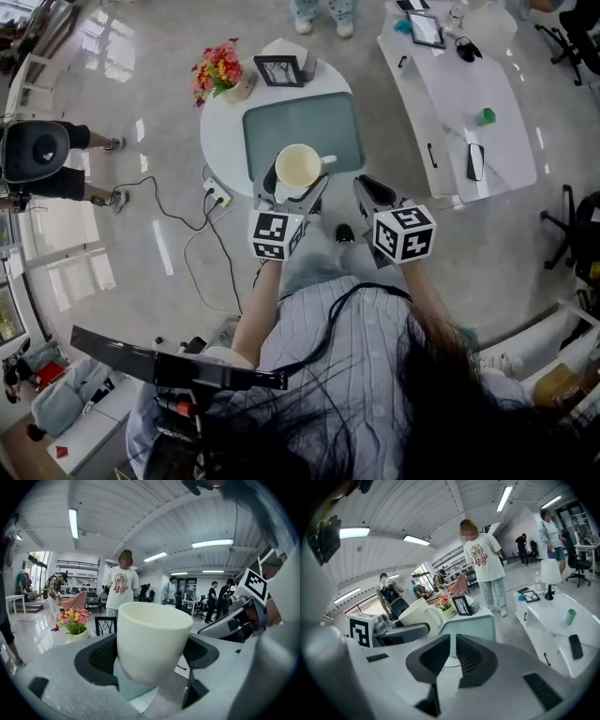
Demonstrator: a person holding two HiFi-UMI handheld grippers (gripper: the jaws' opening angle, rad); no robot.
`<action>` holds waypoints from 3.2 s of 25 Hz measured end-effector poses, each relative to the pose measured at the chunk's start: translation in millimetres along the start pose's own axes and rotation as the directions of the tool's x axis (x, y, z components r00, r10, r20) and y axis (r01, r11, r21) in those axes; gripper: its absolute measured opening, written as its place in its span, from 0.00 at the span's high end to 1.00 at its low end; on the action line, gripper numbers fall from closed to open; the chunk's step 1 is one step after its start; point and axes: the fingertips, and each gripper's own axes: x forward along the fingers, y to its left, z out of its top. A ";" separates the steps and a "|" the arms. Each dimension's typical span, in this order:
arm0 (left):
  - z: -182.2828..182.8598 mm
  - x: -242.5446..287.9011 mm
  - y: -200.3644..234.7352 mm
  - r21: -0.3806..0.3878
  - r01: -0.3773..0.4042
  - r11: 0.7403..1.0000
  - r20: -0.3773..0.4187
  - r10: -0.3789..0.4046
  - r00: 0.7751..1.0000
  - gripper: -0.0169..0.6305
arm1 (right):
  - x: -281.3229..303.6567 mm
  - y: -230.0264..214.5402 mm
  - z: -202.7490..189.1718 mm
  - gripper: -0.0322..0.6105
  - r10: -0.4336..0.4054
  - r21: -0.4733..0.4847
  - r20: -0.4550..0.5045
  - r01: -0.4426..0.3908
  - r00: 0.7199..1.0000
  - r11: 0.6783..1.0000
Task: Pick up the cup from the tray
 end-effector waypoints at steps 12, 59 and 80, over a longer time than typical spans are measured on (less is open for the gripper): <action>4.0 -72.7 -1.0 -0.008 -0.132 0.991 0.015 0.132 0.991 0.30 | 0.5 38.3 -13.7 0.87 0.117 -0.021 -0.009 -0.117 0.993 0.993; -86.3 -364.3 -88.7 0.011 -0.019 1.000 0.112 0.018 0.994 0.30 | -134.7 249.9 -191.8 0.87 0.081 -0.138 0.119 -0.064 0.990 0.988; -83.7 -378.7 -97.3 0.017 0.000 1.000 0.140 -0.002 0.990 0.31 | -150.3 264.2 -201.4 0.87 0.073 -0.171 0.134 -0.049 0.988 0.984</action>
